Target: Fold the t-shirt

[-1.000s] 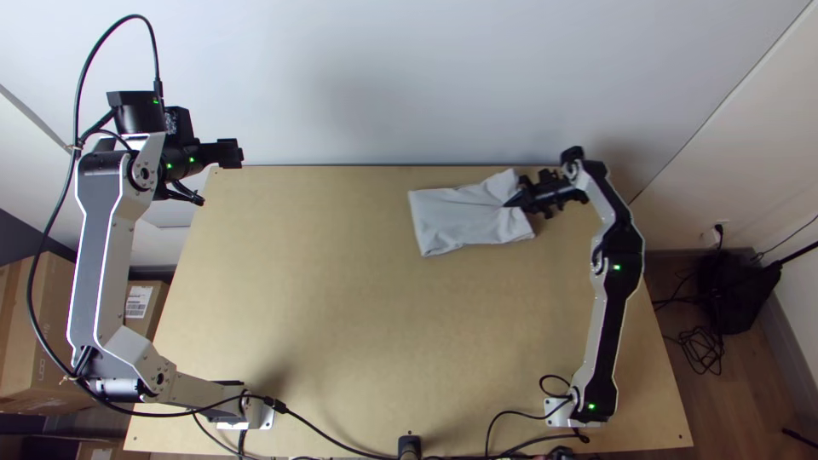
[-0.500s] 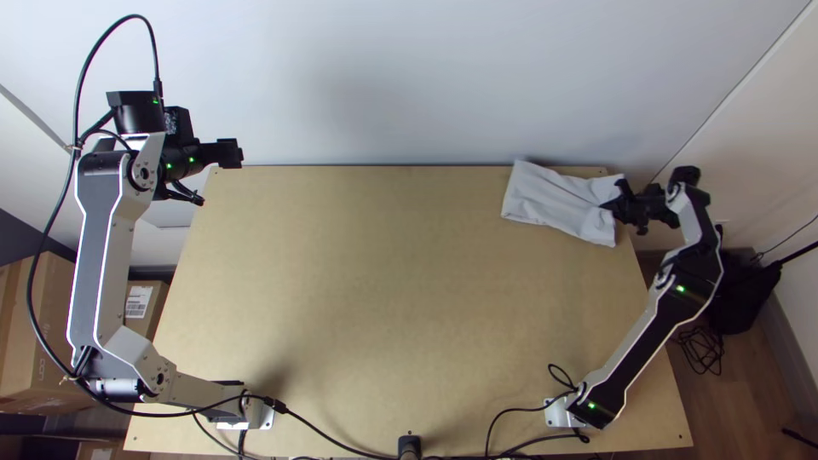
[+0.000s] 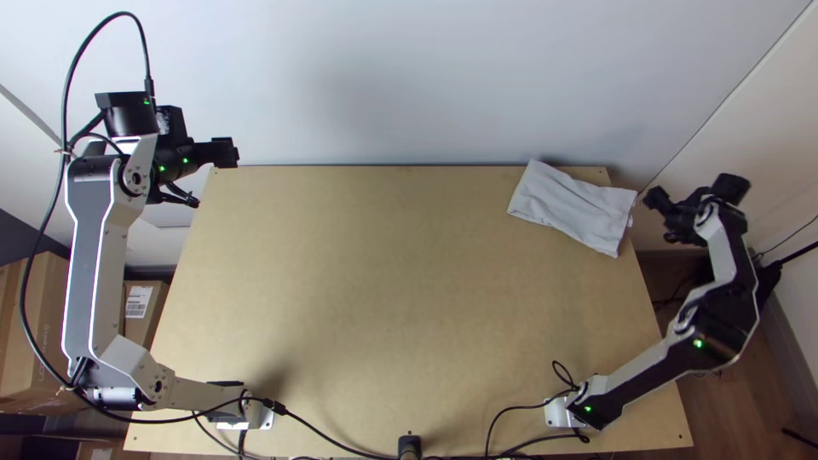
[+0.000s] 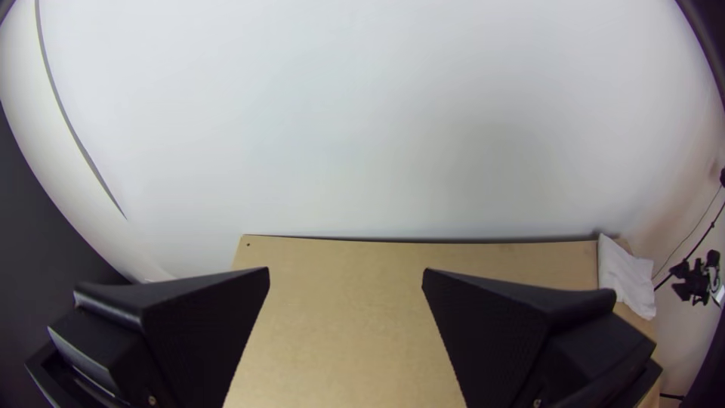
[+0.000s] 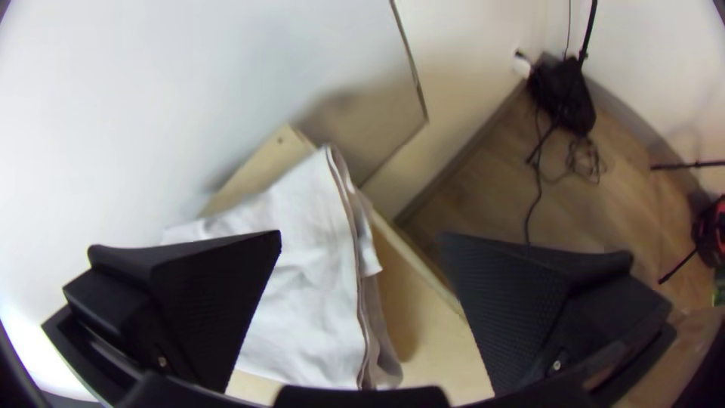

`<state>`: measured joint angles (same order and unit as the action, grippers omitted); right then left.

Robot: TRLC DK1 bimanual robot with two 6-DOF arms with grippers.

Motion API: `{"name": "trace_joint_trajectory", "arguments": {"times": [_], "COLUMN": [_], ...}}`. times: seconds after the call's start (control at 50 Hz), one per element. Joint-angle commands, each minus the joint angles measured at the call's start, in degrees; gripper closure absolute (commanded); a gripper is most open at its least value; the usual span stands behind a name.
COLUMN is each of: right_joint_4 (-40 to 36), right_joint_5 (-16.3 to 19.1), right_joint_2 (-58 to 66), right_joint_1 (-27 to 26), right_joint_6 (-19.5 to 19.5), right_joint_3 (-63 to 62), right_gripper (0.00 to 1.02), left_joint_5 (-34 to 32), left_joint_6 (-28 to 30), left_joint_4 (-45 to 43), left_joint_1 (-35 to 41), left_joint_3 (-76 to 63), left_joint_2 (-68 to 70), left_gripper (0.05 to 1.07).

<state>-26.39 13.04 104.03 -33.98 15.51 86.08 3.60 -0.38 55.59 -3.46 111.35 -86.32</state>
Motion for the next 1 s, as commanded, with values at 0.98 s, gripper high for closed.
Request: {"name": "trace_joint_trajectory", "arguments": {"times": [0.98], "right_joint_4": [49.9], "right_joint_5": [-2.1], "right_joint_2": [-81.9], "right_joint_1": [9.0], "right_joint_6": [-10.6], "right_joint_3": [-29.0], "right_gripper": [0.03], "left_joint_5": [14.5], "left_joint_6": [4.9], "left_joint_4": [-48.7], "left_joint_1": [-0.6], "left_joint_3": [-47.8], "left_joint_2": [63.4], "left_gripper": [0.11]}}
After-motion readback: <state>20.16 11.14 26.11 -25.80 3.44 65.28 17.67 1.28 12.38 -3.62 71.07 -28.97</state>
